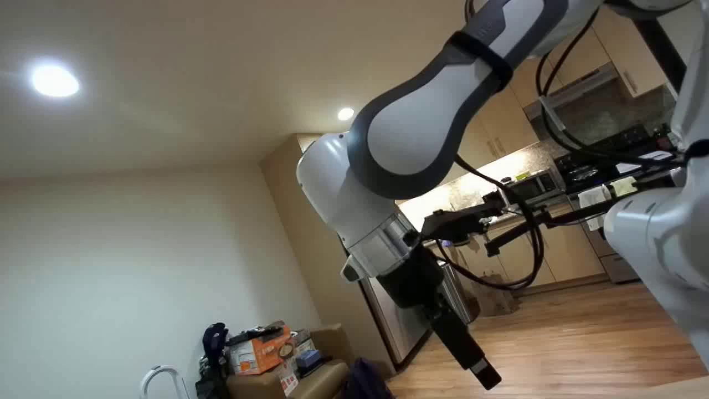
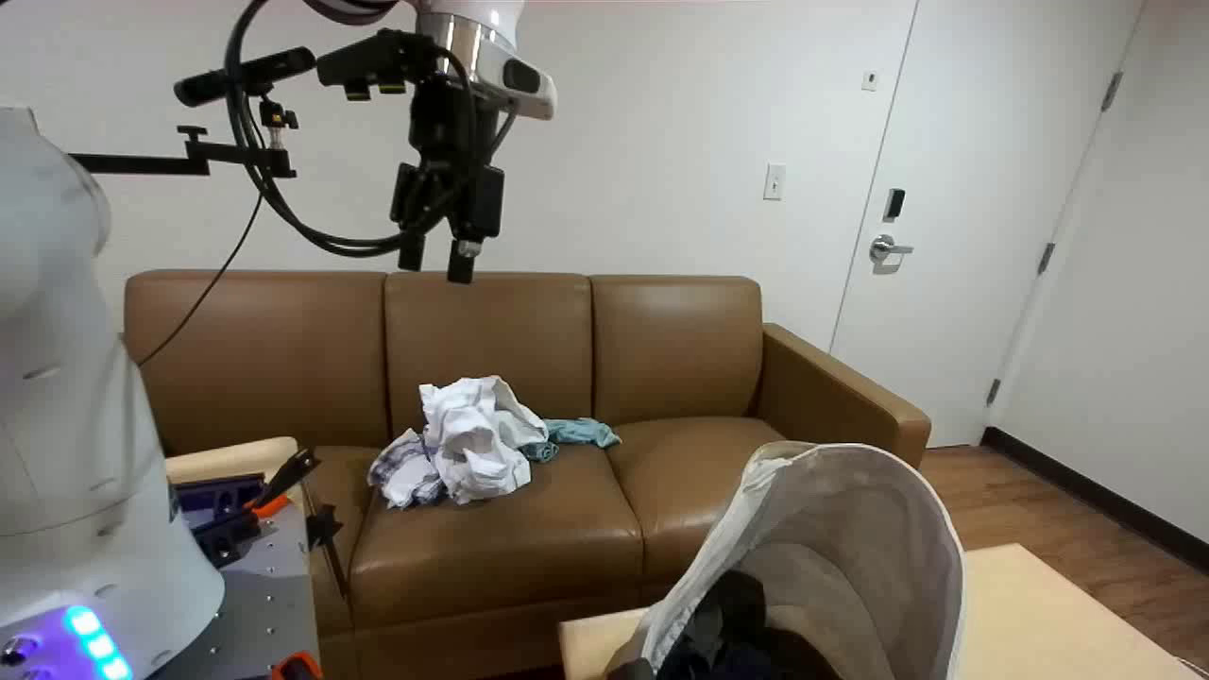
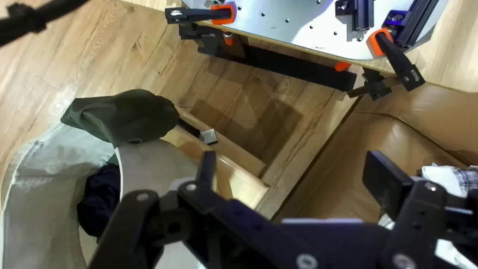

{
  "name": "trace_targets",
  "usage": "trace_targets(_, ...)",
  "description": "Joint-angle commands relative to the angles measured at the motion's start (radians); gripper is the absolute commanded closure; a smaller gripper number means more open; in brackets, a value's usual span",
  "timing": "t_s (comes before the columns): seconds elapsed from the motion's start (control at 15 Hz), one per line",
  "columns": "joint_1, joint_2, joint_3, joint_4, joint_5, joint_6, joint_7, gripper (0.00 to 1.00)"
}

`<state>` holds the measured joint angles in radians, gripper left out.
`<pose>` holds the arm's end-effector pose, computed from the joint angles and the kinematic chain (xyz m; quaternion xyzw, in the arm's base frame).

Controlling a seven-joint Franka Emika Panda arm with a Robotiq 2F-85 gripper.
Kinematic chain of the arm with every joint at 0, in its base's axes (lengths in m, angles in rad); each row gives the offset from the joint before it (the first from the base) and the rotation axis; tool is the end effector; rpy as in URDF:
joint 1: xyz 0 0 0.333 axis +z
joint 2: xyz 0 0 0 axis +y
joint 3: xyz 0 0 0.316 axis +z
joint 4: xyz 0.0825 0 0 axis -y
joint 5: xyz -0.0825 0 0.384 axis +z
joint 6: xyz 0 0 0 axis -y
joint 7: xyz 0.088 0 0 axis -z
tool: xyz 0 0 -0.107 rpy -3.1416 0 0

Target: Remove a black thing from the bag and put it on the couch

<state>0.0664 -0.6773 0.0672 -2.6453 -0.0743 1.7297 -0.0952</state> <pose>0.3108 0.0345 0.4338 0.9847 0.1135 -0.1188 0.0580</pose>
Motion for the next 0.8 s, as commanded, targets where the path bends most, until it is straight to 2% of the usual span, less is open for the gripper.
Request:
trace_targets(0.0,0.010,0.001,-0.008,0.001,-0.004,-0.002,0.005,0.00)
trace_targets(0.13,-0.033,0.040,-0.046,-0.011,-0.032,0.053,0.005,0.00)
trace_targets(0.27,-0.064,0.109,-0.083,0.014,-0.021,-0.038,0.012,0.00)
trace_targets(0.33,-0.034,0.038,-0.065,-0.005,-0.008,-0.003,0.004,0.00)
trace_targets(0.73,-0.034,0.047,-0.072,-0.004,-0.007,-0.002,0.002,0.00)
